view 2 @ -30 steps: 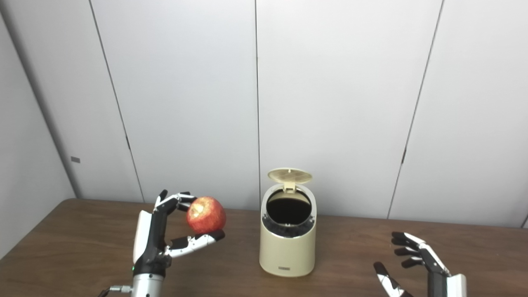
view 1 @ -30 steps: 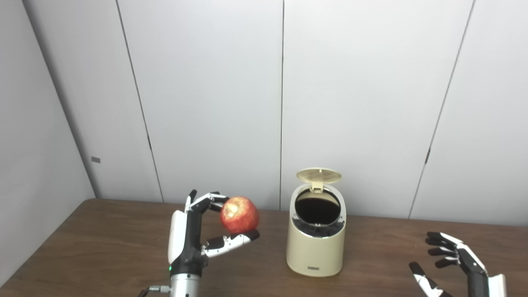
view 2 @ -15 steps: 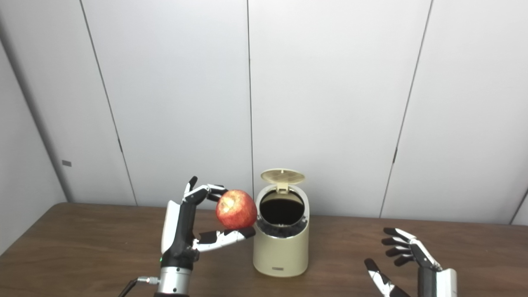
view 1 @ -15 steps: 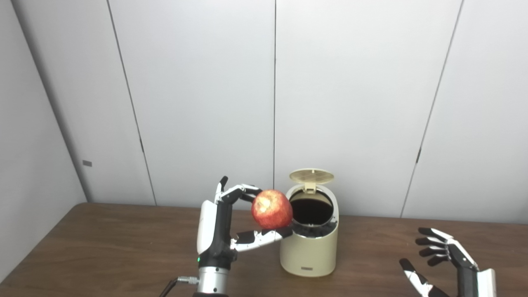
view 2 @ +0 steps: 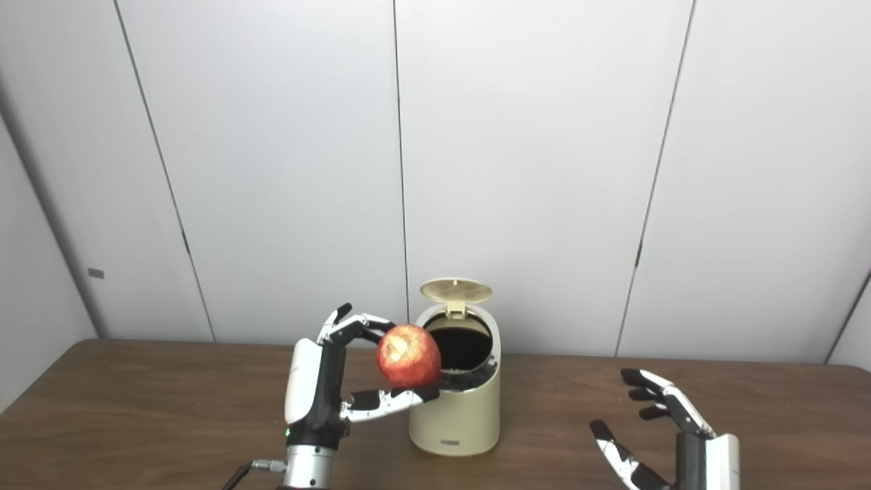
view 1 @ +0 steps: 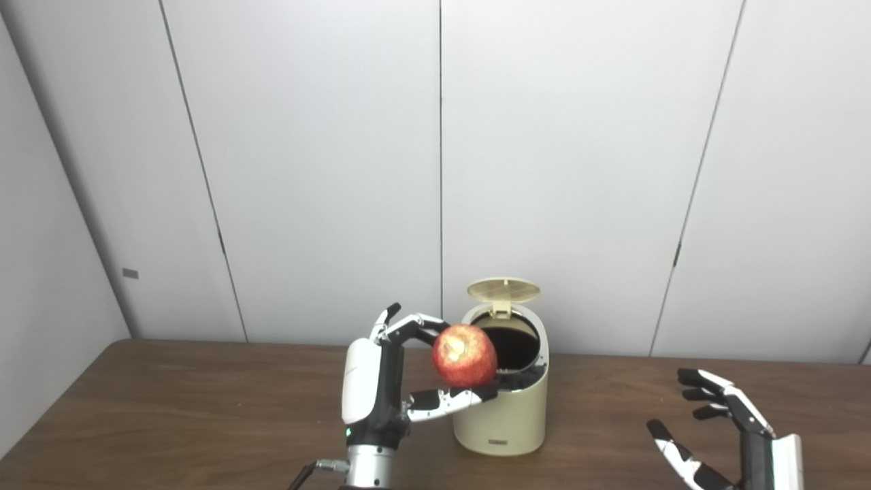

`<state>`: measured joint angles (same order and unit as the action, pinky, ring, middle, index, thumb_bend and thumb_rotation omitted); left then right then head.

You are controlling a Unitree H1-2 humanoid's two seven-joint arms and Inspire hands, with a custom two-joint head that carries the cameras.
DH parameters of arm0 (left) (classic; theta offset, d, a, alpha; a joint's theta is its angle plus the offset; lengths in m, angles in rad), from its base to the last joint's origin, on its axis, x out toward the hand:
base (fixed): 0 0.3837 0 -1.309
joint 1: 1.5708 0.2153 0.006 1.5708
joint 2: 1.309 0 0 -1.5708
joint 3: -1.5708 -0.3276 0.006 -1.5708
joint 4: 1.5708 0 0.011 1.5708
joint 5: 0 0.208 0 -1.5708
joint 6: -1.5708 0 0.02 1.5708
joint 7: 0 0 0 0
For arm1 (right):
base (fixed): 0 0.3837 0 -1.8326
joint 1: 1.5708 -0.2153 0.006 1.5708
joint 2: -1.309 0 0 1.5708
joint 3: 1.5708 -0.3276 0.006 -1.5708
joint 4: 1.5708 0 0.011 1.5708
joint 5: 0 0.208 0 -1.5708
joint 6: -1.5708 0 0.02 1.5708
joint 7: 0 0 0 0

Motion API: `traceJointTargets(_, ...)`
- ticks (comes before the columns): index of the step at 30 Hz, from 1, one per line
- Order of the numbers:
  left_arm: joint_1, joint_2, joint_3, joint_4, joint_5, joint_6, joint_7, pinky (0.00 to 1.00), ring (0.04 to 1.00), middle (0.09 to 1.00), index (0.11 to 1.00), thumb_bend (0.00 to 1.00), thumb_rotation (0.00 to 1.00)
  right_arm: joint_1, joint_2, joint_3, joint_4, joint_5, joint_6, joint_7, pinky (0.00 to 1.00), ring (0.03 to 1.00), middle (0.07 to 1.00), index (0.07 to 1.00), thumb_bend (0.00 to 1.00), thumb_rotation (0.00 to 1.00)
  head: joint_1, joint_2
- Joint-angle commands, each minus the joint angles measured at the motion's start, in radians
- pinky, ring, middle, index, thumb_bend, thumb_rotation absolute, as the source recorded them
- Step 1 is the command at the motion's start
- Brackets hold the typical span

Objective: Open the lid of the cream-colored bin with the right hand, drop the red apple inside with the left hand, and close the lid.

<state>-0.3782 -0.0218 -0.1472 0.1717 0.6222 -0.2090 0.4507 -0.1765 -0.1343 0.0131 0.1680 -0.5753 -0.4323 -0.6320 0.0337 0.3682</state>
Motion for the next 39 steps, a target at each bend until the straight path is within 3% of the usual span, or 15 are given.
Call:
traceJointTargets(1,-0.053,-0.015,-0.005,0.002,0.012,-0.032,0.031,0.98,0.589,0.471,0.490,0.52,0.00,0.070,-0.009,0.006,0.106,-0.019,-0.032,-0.019,0.46,0.594,0.659,0.665,0.32,0.00,0.000,-0.001)
traceJointTargets(10,-0.103,-0.027,-0.006,0.083,0.024,-0.015,0.069,0.84,0.572,0.494,0.470,0.52,0.00,0.073,-0.004,0.007,0.102,-0.017,-0.024,-0.016,0.46,0.595,0.657,0.674,0.33,0.00,-0.010,-0.002)
traceJointTargets(16,-0.135,-0.030,-0.010,0.153,0.027,-0.017,0.105,0.84,0.570,0.485,0.477,0.52,0.00,0.074,0.000,0.011,0.104,-0.023,-0.026,-0.022,0.43,0.569,0.631,0.666,0.34,0.00,-0.021,-0.006)
traceJointTargets(20,-0.154,-0.037,-0.008,0.186,0.026,0.007,0.118,0.69,0.552,0.485,0.478,0.53,0.00,0.076,0.004,0.014,0.104,-0.020,-0.025,-0.021,0.45,0.585,0.645,0.668,0.35,0.01,-0.029,-0.006)
traceJointTargets(26,-0.175,-0.043,-0.007,0.217,0.010,0.038,0.117,0.58,0.529,0.489,0.476,0.52,0.00,0.079,0.012,0.020,0.098,-0.028,-0.010,-0.020,0.42,0.542,0.617,0.675,0.34,0.06,-0.037,-0.008)
traceJointTargets(29,-0.191,-0.048,-0.007,0.239,0.003,0.043,0.116,0.58,0.525,0.481,0.481,0.53,0.00,0.078,0.014,0.021,0.103,-0.028,-0.015,-0.024,0.40,0.526,0.614,0.680,0.34,0.04,-0.042,-0.007)
traceJointTargets(34,-0.223,-0.053,-0.010,0.288,-0.002,0.037,0.129,0.60,0.526,0.452,0.501,0.52,0.00,0.072,0.015,0.027,0.118,-0.024,-0.030,-0.031,0.45,0.583,0.647,0.671,0.35,0.00,-0.052,-0.011)
traceJointTargets(39,-0.249,-0.055,-0.018,0.327,-0.001,0.037,0.146,0.59,0.510,0.441,0.508,0.52,0.00,0.071,0.017,0.032,0.125,-0.018,-0.029,-0.030,0.42,0.549,0.624,0.674,0.34,0.00,-0.059,-0.009)
